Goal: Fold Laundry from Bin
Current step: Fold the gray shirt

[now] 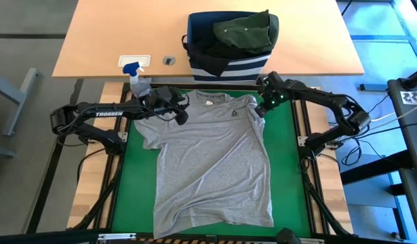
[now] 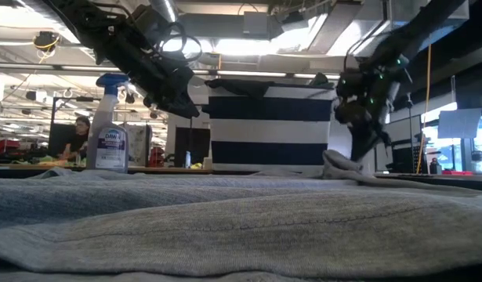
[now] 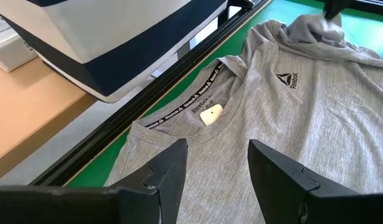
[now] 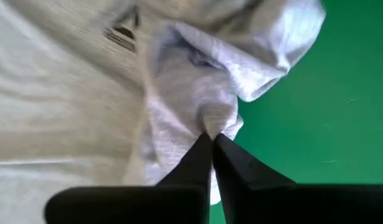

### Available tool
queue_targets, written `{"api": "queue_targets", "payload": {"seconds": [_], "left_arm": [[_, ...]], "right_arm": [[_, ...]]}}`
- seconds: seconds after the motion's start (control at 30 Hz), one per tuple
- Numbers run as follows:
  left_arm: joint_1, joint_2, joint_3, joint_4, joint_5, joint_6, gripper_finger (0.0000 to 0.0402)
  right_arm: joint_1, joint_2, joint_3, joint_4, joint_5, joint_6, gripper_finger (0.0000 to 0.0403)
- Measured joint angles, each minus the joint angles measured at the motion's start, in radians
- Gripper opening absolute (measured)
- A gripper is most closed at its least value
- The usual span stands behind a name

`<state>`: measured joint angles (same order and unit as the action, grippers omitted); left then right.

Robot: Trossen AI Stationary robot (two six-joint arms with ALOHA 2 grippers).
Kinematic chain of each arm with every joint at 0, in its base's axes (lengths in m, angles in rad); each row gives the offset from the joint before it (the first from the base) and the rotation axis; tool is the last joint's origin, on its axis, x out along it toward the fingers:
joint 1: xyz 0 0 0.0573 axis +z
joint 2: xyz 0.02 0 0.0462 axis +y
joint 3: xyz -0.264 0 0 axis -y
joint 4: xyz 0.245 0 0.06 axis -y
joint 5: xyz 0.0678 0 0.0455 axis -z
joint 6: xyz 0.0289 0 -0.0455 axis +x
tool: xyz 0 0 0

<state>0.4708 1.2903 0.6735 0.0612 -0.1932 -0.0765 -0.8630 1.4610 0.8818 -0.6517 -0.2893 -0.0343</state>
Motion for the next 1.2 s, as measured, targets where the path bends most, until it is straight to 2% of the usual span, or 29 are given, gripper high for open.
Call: {"api": "queue_targets", "payload": {"seconds": [0.1, 0.2, 0.3, 0.5, 0.7, 0.9, 1.03, 1.1, 1.2], "left_arm": [[-0.001, 0.0, 0.0, 0.0, 0.0, 0.0, 0.0165], [-0.001, 0.0, 0.0, 0.0, 0.0, 0.0, 0.0165], [-0.001, 0.0, 0.0, 0.0, 0.0, -0.001, 0.0165], [-0.001, 0.0, 0.0, 0.0, 0.0, -0.002, 0.0165], [-0.001, 0.0, 0.0, 0.001, 0.0, -0.001, 0.0165], [-0.001, 0.0, 0.0, 0.001, 0.0, 0.0, 0.0165], [-0.001, 0.0, 0.0, 0.0, 0.004, -0.001, 0.0165], [-0.001, 0.0, 0.0, 0.0, 0.008, -0.001, 0.0165], [-0.001, 0.0, 0.0, 0.0, 0.008, -0.001, 0.0165]], "right_arm": [[0.029, -0.006, 0.084, -0.095, -0.001, -0.001, 0.0021], [0.079, -0.008, 0.142, -0.1, -0.047, 0.006, 0.0007], [0.15, -0.008, 0.15, -0.003, -0.069, 0.049, 0.0006], [0.267, 0.021, 0.087, 0.278, -0.048, 0.182, 0.0018], [0.332, 0.102, 0.073, 0.319, 0.038, 0.291, 0.0025], [0.332, 0.139, 0.078, 0.336, 0.01, 0.308, 0.0097], [0.294, 0.109, 0.17, 0.155, 0.005, 0.193, 0.0156], [0.264, 0.089, 0.231, 0.044, 0.031, 0.118, 0.018], [0.222, 0.062, 0.276, -0.068, 0.151, 0.025, 0.0204]]}}
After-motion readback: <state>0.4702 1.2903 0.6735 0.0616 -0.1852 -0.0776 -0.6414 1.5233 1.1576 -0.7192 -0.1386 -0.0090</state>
